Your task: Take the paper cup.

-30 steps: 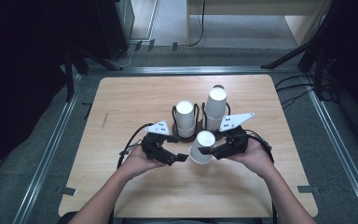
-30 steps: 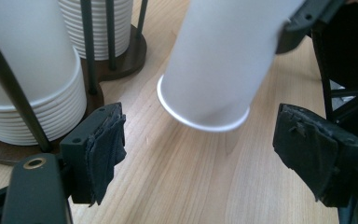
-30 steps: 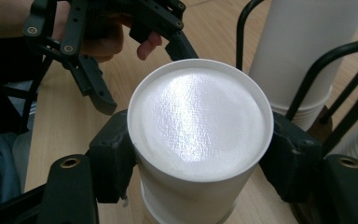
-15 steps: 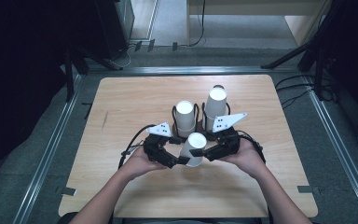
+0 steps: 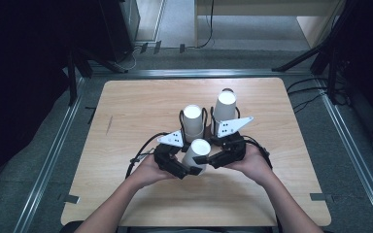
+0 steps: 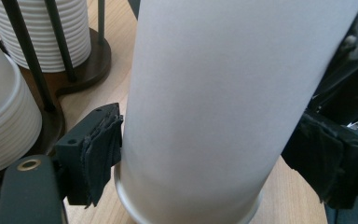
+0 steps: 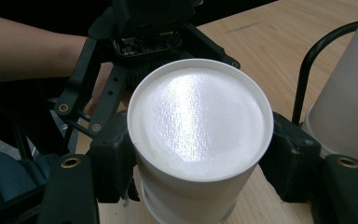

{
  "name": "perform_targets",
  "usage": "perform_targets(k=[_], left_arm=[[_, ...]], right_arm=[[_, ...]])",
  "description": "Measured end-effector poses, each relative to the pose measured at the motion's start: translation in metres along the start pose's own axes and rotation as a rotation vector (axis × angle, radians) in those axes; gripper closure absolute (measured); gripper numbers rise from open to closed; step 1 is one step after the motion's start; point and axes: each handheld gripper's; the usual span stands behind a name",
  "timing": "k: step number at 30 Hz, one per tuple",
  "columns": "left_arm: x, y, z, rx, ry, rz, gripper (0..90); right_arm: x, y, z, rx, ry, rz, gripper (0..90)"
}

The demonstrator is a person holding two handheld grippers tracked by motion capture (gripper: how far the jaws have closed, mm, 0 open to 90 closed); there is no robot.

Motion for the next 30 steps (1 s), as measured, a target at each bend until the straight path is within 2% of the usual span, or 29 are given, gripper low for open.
perform_targets(k=[3,7,10,16,18,22,25,27,30], left_arm=[[0.0,0.0,0.0,-0.011,-0.004,-0.01,16.3],[0.0,-0.001,0.0,-0.006,0.003,-0.016,21.6],[0.001,-0.001,-0.001,0.0,0.028,-0.013,23.1],[0.002,-0.001,-0.002,-0.004,0.046,-0.003,26.7],[0.002,-0.001,-0.001,-0.007,0.039,0.006,27.6],[0.003,-0.001,0.002,-0.017,0.019,0.015,28.4],[0.003,-0.002,0.003,-0.015,0.015,0.02,28.2],[0.004,-0.005,0.005,-0.008,0.01,0.023,28.2],[0.007,-0.011,0.008,0.003,-0.008,0.019,28.1]], right_arm=[[0.0,-0.001,-0.001,0.003,0.004,-0.005,33.8],[0.001,-0.002,-0.002,0.007,0.017,-0.017,33.9],[0.001,-0.002,-0.002,0.005,0.017,-0.018,34.0],[0.0,-0.004,-0.004,0.008,0.037,-0.013,33.6],[-0.001,-0.004,-0.006,0.008,0.05,-0.006,33.4],[-0.001,-0.004,-0.006,0.0,0.046,-0.004,32.3],[0.0,-0.005,-0.006,-0.01,0.034,-0.001,25.5],[0.0,-0.006,-0.007,-0.008,0.04,-0.003,25.3],[0.0,-0.011,-0.007,-0.03,0.023,0.007,25.3]])
Point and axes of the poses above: each handheld gripper's, and its own axes: y roughly forward along the jaws, x roughly out of its top, z roughly to its left, and after that the axes turned 15 degrees about -z, right-handed
